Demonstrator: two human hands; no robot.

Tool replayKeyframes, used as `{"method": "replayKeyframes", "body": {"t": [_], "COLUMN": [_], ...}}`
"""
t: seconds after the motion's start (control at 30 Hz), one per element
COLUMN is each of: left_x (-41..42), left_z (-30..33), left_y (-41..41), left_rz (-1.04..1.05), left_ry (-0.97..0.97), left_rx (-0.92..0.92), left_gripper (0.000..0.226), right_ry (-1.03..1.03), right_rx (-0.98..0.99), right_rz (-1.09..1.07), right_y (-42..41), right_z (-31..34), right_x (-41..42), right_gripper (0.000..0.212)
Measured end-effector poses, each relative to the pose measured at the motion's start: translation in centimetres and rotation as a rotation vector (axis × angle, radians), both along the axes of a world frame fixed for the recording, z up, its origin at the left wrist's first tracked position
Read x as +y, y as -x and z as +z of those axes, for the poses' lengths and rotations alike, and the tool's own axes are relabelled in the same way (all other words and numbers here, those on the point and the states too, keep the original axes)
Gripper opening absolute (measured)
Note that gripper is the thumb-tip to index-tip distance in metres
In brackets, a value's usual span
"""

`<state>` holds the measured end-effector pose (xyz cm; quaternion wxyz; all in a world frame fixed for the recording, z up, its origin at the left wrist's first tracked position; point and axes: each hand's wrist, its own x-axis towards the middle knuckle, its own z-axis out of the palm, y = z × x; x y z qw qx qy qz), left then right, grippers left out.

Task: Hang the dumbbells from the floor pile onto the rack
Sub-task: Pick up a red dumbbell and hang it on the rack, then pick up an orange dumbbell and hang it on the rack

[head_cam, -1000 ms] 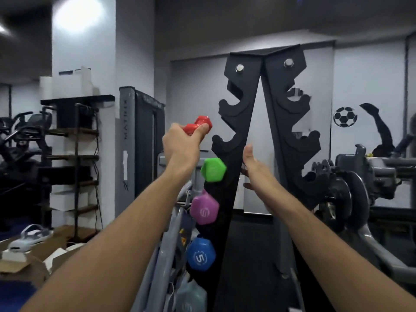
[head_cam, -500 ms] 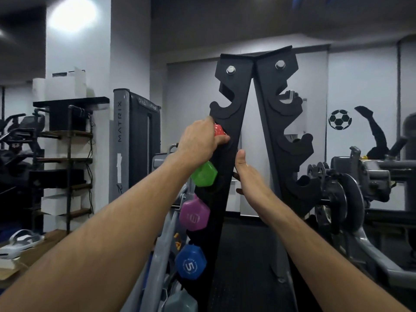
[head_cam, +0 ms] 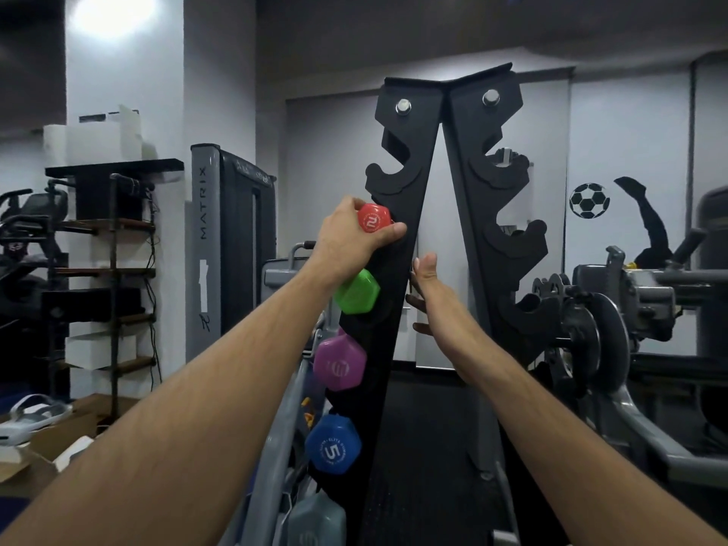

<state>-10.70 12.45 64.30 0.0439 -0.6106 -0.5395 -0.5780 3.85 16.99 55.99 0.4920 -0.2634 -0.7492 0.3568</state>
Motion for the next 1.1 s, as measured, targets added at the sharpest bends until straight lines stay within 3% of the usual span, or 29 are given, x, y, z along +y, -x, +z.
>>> {"method": "replayKeyframes", "body": {"t": [0.17,0.43,0.6,0.77,0.87,1.1], "left_x": [-1.0,-3.1,-4.6,-7.2,-8.4,-8.9], "left_z": [-1.7,-8.6,-15.6,-24.3,-31.1,-48.9], "left_y": [-0.1,-0.1,0.1,-1.4,-2.4,-2.7], "left_rz": [-0.044,0.007,0.020,0.057,0.031,-0.048], "left_ry": [-0.034,-0.166,-0.328,-0.422,-0.312,0.250], "left_rx": [-0.064,-0.163,-0.193,-0.187,-0.209,-0.334], "left_gripper": [0.076,0.056,0.038,0.021,0.011,0.014], "right_ry": [0.016,-0.057,-0.143,-0.182,-0.093,0.213], "right_rx": [0.011,0.015,0.136,0.129,0.034,-0.268], "right_rz": [0.016,-0.075,-0.146,-0.207,-0.198,-0.136], "right_y": [-0.3,-1.7,-2.9,-4.1,-4.2,-3.6], "right_z": [-1.0,-5.3,-8.9,-15.0,-20.8,-36.7], "right_x": [-0.5,-0.3,-1.6,-2.6,-2.7,-1.8], "right_gripper": [0.095,0.086,0.033,0.040,0.038,0.014]}}
